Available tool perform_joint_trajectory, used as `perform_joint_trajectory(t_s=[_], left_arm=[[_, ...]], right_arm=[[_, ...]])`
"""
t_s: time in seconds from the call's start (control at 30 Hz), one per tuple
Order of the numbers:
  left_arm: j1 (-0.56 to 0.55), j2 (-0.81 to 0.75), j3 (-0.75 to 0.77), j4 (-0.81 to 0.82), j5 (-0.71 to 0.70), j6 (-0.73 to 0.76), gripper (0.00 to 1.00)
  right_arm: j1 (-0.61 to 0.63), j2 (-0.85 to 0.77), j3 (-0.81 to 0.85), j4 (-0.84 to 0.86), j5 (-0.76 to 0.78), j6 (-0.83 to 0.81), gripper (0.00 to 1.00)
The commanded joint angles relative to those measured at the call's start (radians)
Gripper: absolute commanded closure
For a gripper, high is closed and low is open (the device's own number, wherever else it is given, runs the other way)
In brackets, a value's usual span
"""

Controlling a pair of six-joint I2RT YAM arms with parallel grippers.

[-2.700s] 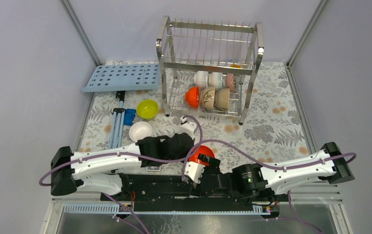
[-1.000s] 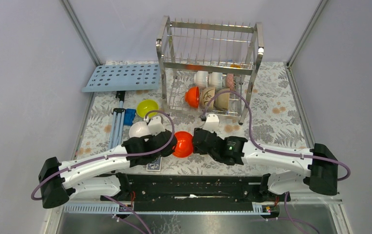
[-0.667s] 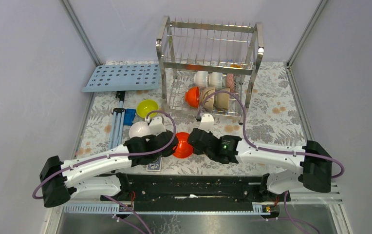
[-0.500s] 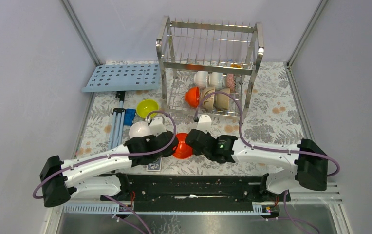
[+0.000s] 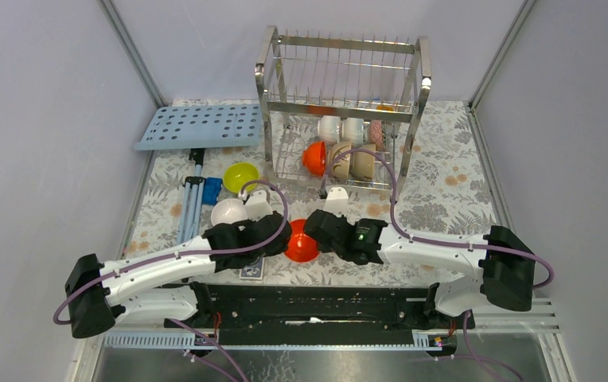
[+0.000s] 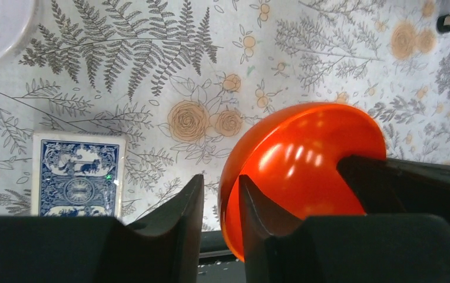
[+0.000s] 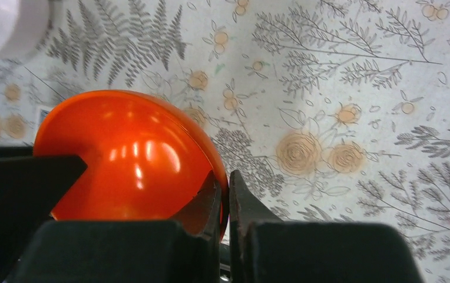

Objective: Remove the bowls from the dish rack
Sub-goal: Place the bowl at the center of the board.

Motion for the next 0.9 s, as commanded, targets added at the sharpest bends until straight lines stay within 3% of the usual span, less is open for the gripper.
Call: perform_joint_trajectory(t_s=[0.0, 0.13, 0.23, 0.5, 0.67, 0.77, 0.87], left_arm=[[0.007, 0.002, 0.024, 0.058, -0.007, 0.030, 0.57], [0.007, -0.014, 0.017, 0.091, 0.023, 0.073, 0.19], [0.007, -0.041, 0.011, 0.100, 0.027, 0.092, 0.02], [0.008, -0.112, -0.046, 0.139, -0.024, 0.080, 0.01], [0.010, -0.088, -0.064, 0.168, -0.025, 0.067, 0.01], [0.009, -0.064, -0.054, 0.168, -0.017, 0.078, 0.01], [0.011, -0.054, -0.044, 0.155, -0.017, 0.083, 0.01]], right_arm=[[0.010, -0.037, 0.021, -0.082, 0.003, -0.022, 1.00], [0.010, -0.091, 0.000, -0.150, 0.032, -0.036, 1.00], [0.010, -0.151, -0.033, -0.227, 0.054, -0.033, 1.00], [-0.058, -0.369, -0.142, -0.528, 0.151, 0.118, 1.00], [-0.279, -0.480, -0.213, -0.476, 0.085, 0.079, 1.00], [-0.463, -0.482, -0.236, -0.395, -0.009, 0.017, 1.00], [-0.595, -0.482, -0.241, -0.369, -0.003, 0.002, 1.00]])
